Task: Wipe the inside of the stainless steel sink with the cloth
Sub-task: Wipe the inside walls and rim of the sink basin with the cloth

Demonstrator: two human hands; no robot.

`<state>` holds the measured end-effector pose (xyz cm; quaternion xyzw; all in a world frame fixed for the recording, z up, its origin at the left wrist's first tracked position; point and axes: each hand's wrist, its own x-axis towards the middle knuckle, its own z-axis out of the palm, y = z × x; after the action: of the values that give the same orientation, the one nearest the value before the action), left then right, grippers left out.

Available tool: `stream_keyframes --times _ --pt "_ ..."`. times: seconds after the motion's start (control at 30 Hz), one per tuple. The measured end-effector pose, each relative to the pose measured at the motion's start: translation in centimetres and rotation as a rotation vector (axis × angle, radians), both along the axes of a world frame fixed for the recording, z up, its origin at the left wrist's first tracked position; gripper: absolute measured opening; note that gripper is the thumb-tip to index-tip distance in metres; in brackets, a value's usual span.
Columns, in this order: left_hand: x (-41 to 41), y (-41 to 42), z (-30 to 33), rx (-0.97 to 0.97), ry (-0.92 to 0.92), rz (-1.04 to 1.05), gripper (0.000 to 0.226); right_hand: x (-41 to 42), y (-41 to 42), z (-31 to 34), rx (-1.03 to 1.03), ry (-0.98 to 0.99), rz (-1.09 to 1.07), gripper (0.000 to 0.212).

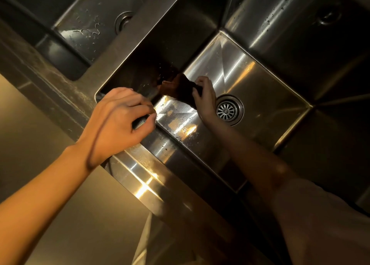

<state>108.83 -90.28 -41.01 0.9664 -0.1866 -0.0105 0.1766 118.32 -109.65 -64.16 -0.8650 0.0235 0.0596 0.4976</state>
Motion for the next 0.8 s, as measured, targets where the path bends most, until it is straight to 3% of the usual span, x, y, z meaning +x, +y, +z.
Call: stream_keyframes --times 0.17,0.27,0.33,0.43,0.6,0.67,0.73,0.8 --pt "-0.1 -0.1 0.0 0.008 -0.008 -0.006 0.032 2.0 0.0 -0.3 0.018 -0.012 -0.178 0.034" --pt "0.0 -0.1 0.0 0.000 -0.010 -0.007 0.032 3.0 -0.6 -0.6 0.025 0.024 -0.192 0.026" --pt "-0.1 0.0 0.0 -0.003 -0.009 -0.006 0.032 3.1 -0.8 -0.4 0.005 0.076 -0.098 0.025" --pt "-0.1 -0.1 0.0 -0.008 -0.012 -0.002 0.031 2.8 -1.7 -0.9 -0.216 0.043 0.152 0.034" --pt "-0.1 0.0 0.0 -0.008 -0.012 -0.001 0.029 3.0 -2.6 -1.6 -0.647 -0.273 0.385 0.061" --pt "-0.1 0.0 0.0 -0.009 -0.013 -0.001 0.028 2.5 -2.3 -1.8 -0.718 -0.354 0.444 0.068" --pt "-0.1 0.0 0.0 -0.011 -0.015 0.000 0.029 2.0 -2.0 -2.2 -0.743 -0.397 0.487 0.061" --pt "-0.1 0.0 0.0 -0.010 -0.015 0.003 0.030 2.1 -1.9 -2.6 -0.734 -0.327 0.502 0.057"
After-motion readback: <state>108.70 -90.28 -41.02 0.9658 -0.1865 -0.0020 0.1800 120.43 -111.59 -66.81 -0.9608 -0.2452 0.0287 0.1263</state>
